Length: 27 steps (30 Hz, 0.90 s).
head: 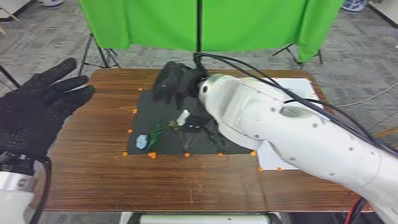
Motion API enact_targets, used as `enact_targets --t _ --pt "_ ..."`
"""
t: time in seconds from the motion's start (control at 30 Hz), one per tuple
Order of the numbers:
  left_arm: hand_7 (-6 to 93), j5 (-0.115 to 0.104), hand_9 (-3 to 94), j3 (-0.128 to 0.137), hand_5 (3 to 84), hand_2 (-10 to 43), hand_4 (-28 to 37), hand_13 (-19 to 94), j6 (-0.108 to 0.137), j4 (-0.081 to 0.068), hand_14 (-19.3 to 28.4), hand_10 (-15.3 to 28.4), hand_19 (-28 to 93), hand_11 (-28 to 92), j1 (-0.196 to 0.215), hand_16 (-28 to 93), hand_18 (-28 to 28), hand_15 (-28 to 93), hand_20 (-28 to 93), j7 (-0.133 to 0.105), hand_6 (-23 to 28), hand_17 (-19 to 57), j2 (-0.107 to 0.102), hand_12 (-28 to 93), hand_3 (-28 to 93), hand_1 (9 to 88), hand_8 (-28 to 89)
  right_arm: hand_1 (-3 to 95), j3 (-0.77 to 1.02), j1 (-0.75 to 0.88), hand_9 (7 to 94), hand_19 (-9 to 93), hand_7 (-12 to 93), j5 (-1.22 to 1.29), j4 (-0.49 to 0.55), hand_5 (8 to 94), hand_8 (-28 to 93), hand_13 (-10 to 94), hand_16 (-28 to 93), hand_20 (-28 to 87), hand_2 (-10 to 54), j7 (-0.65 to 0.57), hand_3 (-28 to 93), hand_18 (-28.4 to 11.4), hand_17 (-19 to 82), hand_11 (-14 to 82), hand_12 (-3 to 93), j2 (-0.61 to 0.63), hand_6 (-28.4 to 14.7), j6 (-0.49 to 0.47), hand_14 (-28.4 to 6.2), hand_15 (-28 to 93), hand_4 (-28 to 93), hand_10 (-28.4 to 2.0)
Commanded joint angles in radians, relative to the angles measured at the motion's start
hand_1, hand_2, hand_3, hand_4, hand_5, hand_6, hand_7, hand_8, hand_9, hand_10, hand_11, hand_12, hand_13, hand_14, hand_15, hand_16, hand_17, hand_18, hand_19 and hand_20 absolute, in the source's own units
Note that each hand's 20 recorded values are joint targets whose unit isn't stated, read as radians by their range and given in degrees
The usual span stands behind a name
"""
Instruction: Arrange flowers
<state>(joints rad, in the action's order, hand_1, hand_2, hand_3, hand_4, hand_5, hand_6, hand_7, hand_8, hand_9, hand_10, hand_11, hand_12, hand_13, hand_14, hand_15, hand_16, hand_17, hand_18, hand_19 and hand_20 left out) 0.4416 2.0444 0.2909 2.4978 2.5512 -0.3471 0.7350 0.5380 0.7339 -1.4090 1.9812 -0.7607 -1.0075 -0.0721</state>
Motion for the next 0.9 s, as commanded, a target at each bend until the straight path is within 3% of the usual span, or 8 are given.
enact_targets --t 0.03,0.13,0.2,0.3,0.4,0.47,0.6,0.9 --pt "15.0 -0.005 30.5 -0.015 35.8 8.4 -27.3 23 0.016 0.005 27.8 20.9 58 30 0.059 -11 25.1 54 11 -0.018 10.2 -9.6 0.022 10 77 22.6 -10 36.1 0.366 0.378 69.9 85 14 -0.052 0.039 56.5 -13 69 11 16 -3.7 -0.098 77 -20.8 22 17.5 12.4 0.284 -1.5 0.179 -11.2 67 -28 -15.4" --pt "15.0 -0.003 30.5 -0.03 35.8 8.3 -27.1 23 0.012 -0.001 27.8 20.9 58 30 0.046 -11 25.2 54 11 -0.007 10.2 -9.6 0.023 10 77 22.6 -10 35.7 0.418 0.461 69.8 85 13 -0.1 0.044 55.3 -13 69 10 16 -3.9 -0.138 77 -21.1 22 17.5 12.4 0.346 -1.7 0.268 -11.4 67 -28 -15.8" --pt "15.0 0.0 30.5 -0.049 35.8 8.3 -27.1 23 0.01 -0.006 27.9 20.9 58 31 0.028 -11 25.1 54 11 -0.001 10.2 -9.6 0.02 10 77 22.6 -10 35.4 0.381 0.484 69.7 85 13 -0.146 0.039 53.4 -12 69 10 16 -3.7 -0.18 76 -21.6 23 17.7 12.4 0.397 -1.9 0.404 -11.1 67 -28 -16.0" --pt "14.9 0.0 30.5 -0.074 35.8 8.3 -27.2 23 0.01 -0.012 27.8 20.9 58 31 0.009 -11 25.2 54 11 0.002 10.2 -9.6 0.01 10 77 22.6 -10 35.1 0.33 0.495 70.4 87 13 -0.241 0.017 51.7 -12 72 10 15 -3.3 -0.259 76 -22.0 25 18.4 12.5 0.442 -2.5 0.483 -10.5 67 -28 -16.6" --pt "14.9 -0.002 30.5 -0.087 35.7 8.3 -27.2 23 0.016 -0.019 27.9 20.9 58 31 -0.007 -11 25.2 54 11 0.009 10.2 -9.6 0.004 10 77 22.6 -10 34.3 0.322 0.499 71.6 89 12 -0.27 -0.031 47.8 -12 74 10 13 -4.0 -0.297 76 -22.7 28 18.8 12.3 0.442 -2.9 0.44 -10.3 66 -28 -16.9" --pt "14.9 0.001 30.5 -0.089 35.7 8.3 -27.2 23 0.013 -0.022 27.9 20.9 58 31 -0.015 -11 25.2 54 11 0.012 10.2 -9.7 0.002 10 77 22.7 -10 34.2 0.349 0.519 71.7 90 12 -0.205 -0.056 44.6 -12 75 11 10 -4.6 -0.261 76 -22.7 28 18.9 12.3 0.447 -3.3 0.417 -10.2 66 -28 -17.2" --pt "15.0 0.002 30.5 -0.099 35.7 8.3 -27.2 23 0.009 -0.026 27.8 20.8 58 31 -0.028 -11 25.2 54 11 0.015 10.1 -9.6 -0.005 10 77 22.6 -10 33.6 0.311 0.497 67.3 92 11 -0.203 -0.094 37.4 -12 72 11 3 -5.4 -0.258 77 -22.4 27 19.4 12.3 0.463 -2.8 0.375 -10.4 67 -28 -18.6" --pt "15.0 0.003 30.5 -0.097 35.8 8.2 -27.2 23 0.004 -0.026 27.8 21.0 58 30 -0.031 -11 25.2 54 11 0.028 10.2 -9.7 -0.001 10 77 22.6 -10 34.0 0.225 0.431 66.6 92 12 -0.241 -0.147 36.2 -12 72 10 2 -8.0 -0.315 77 -23.0 26 18.9 12.0 0.457 -1.4 0.296 -10.9 67 -28 -18.6"
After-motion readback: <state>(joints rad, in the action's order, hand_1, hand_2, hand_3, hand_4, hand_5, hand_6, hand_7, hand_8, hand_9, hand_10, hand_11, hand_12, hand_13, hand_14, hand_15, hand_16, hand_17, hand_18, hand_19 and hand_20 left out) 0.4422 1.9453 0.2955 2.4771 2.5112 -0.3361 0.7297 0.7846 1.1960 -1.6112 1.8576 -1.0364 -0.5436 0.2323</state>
